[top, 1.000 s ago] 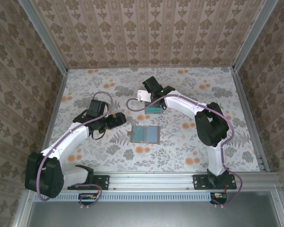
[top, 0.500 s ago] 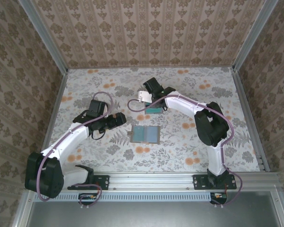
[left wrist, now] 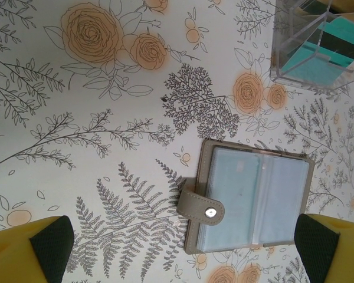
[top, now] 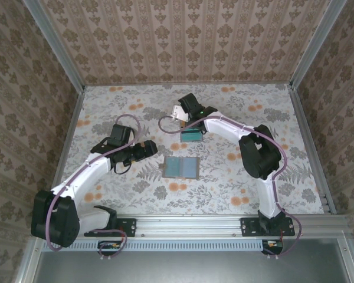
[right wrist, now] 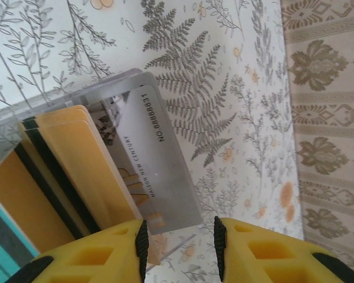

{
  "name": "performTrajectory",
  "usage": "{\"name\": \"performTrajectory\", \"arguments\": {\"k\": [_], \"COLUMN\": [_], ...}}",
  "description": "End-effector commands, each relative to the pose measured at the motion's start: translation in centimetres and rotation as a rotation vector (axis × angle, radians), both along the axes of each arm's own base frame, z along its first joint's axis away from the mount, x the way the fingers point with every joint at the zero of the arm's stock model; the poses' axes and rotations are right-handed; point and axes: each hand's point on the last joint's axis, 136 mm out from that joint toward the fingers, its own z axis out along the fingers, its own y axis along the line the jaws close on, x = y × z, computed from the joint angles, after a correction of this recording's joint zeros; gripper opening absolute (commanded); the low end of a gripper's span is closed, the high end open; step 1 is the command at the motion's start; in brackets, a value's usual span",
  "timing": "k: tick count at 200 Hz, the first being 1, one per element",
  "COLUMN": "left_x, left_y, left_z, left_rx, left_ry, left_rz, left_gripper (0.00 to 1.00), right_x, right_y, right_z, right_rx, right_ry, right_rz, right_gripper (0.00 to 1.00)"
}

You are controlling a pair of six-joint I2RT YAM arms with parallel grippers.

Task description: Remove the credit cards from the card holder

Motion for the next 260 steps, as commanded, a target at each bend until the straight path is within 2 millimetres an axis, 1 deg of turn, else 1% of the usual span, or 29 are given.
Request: {"name": "performTrajectory", "arguments": {"k": [1, 11, 22, 44, 68, 94, 99, 112, 141, 143, 159, 198, 235, 260], "left_x": [-0.1, -0.1, -0.1, -0.1, -0.2, -0.2, -0.2, -0.1, -0.1, -0.1, -0.1, 0.1, 0.1, 0.1], "left_y": [-0.1, -0.1, -0.1, -0.2, -0.2, -0.3, -0.3, -0.3, -0.3, -0.3, -0.3, -0.2, -0.2, -0.3], "left_z": [0.2, 0.2, 0.1, 0.0, 0.0, 0.0, 0.0, 0.1, 0.0, 0.0, 0.0, 0.2, 0.2, 0.2], "left_rx": [-0.026, -0.028, -0.029, -0.032, -0.034, -0.035, -0.034, -0.033, -0.031, -0.031, -0.030, -0.029, -0.030, -0.034], "left_ry": [-0.007, -0.007, -0.004, -0.002, 0.000, 0.004, 0.004, 0.001, 0.003, 0.003, 0.005, 0.002, 0.003, 0.004], "left_rz": [0.006, 0.007, 0.006, 0.005, 0.002, -0.001, -0.002, -0.001, 0.000, -0.001, -0.001, -0.001, -0.001, -0.004], "left_gripper": [1.00, 1.00, 1.00, 1.00, 1.00, 1.00, 1.00, 1.00, 1.00, 1.00, 1.00, 1.00, 1.00, 1.00], "right_x": [-1.9, -2.9, -3.5, -4.0, -4.9, -4.7, -5.1, -4.5, -3.7, -3.3, -2.3, -0.8, 1.4, 1.7], "right_y": [0.6, 0.7, 0.6, 0.4, 0.6, 0.9, 0.7, 0.6, 0.0, 0.1, -0.1, -0.4, -1.3, -1.2], "right_z": [2.0, 1.7, 1.4, 1.0, -0.1, -0.6, -0.9, -0.9, -1.6, -1.4, -1.2, -0.7, 0.0, 0.0], "right_rx": [0.109, 0.114, 0.115, 0.119, 0.116, 0.116, 0.105, 0.098, 0.058, 0.067, 0.061, 0.053, 0.052, 0.078], "right_ry": [0.068, 0.103, 0.119, 0.133, 0.196, 0.209, 0.230, 0.211, 0.199, 0.178, 0.140, 0.076, -0.011, -0.007], "right_rz": [0.019, 0.043, 0.049, 0.043, 0.064, 0.063, 0.060, 0.045, 0.016, 0.014, -0.011, -0.055, -0.141, -0.170], "right_gripper": [0.40, 0.40, 0.40, 0.40, 0.40, 0.42, 0.42, 0.42, 0.42, 0.42, 0.42, 0.42, 0.42, 0.40]}}
